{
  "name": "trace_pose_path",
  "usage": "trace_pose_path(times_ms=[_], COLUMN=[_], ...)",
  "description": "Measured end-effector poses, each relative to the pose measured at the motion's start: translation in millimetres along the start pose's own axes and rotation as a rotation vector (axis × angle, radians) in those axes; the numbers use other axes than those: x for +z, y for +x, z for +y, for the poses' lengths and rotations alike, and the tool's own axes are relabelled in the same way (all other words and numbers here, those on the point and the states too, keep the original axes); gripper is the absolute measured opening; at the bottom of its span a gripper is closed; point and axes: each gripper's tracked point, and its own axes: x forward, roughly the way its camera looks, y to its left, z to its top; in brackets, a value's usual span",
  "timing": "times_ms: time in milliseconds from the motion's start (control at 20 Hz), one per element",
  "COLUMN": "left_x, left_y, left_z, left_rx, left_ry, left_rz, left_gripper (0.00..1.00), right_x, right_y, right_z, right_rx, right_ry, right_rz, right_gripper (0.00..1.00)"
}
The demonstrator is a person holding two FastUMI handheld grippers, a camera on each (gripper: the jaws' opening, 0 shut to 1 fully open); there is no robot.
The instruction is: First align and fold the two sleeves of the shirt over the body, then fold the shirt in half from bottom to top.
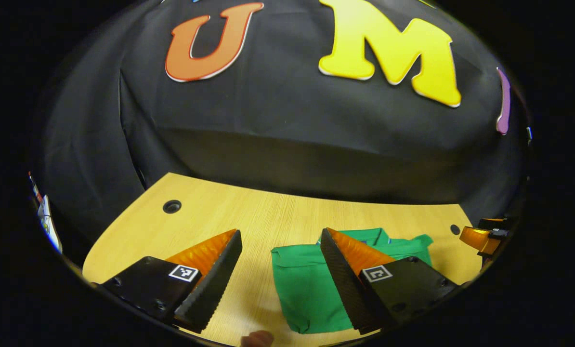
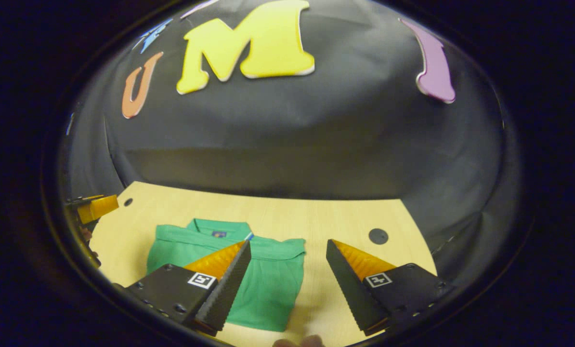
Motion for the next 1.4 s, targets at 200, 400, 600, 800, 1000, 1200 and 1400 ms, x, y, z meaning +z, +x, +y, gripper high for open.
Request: trace_pose_path(times_ms=[200,400,600,800,1000,1200,1400], left_x=[46,70,66,62,61,64,65], left_y=[-110,-220,-300,-359,-381,-389,-392], left_z=[-12,-18,-35,-42,-42,-44,-45], left_rx=[-0.024,-0.040,-0.091,-0.115,-0.108,-0.115,-0.119], left_ry=[0.028,0.066,0.061,0.063,0.084,0.081,0.075], left_rz=[-0.160,-0.265,-0.338,-0.393,-0.415,-0.434,-0.435], left_gripper=[1.00,1.00,1.00,1.00,1.00,1.00,1.00], right_x=[29,42,35,21,18,20,16], right_y=[-130,-239,-332,-395,-418,-423,-428], right_z=[21,25,40,54,55,55,60], right_rx=[-0.017,-0.040,-0.055,-0.055,-0.062,-0.070,-0.063], right_ry=[-0.021,-0.036,-0.039,-0.015,0.006,0.016,0.015], right_rz=[-0.189,-0.369,-0.476,-0.528,-0.560,-0.574,-0.575], right_gripper=[0.96,0.96,0.96,0.97,0.96,0.97,0.97])
